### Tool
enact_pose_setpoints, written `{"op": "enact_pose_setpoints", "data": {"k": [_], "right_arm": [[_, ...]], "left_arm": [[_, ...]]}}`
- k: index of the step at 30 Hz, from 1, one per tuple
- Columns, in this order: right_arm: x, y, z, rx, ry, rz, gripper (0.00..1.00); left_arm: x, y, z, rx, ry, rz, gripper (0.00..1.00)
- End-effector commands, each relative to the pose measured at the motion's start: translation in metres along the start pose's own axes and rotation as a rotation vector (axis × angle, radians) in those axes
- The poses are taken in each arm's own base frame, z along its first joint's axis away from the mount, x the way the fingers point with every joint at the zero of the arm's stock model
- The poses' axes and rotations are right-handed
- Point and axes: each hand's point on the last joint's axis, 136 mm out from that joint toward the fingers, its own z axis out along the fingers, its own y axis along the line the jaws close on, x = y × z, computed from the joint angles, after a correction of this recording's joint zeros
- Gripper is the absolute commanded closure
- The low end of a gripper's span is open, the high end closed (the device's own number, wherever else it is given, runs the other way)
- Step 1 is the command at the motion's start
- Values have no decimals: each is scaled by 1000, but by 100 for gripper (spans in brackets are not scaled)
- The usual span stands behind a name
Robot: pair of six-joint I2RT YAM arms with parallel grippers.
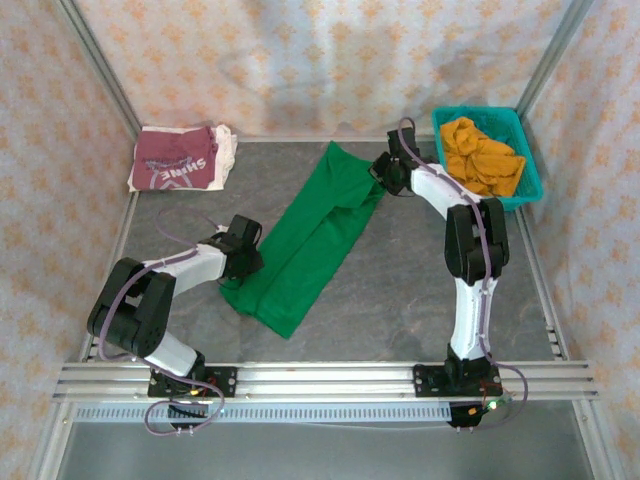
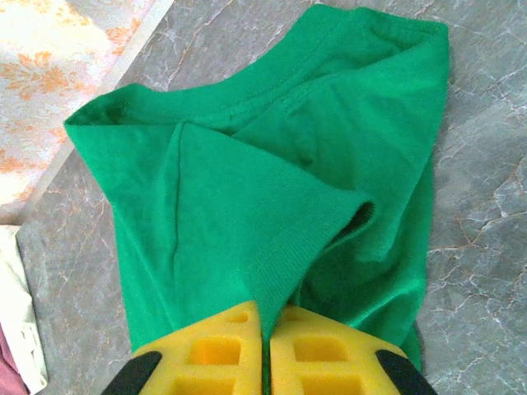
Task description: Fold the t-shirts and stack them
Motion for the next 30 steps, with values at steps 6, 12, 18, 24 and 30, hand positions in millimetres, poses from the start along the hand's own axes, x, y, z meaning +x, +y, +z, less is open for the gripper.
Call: {"op": "enact_pose_setpoints", "data": {"k": [6,12,18,24,30], "right_arm": [[-10,-38,17,152,-42,4,94],[-16,-43,23,152,-34,27,93],[-22,-20,20,78,-28,7,76],[-19,-13,2,51,-19,-18,75],[9,-9,-19,17,57,-45,75]], "left_arm": [[41,38,12,-142,117,12,81],[40,37,15,-142,118,12,81],[39,35,16,-139,120,13,81],[38,35,15,-139,117,17,81],[35,32,14,-136,116,20,81]]}}
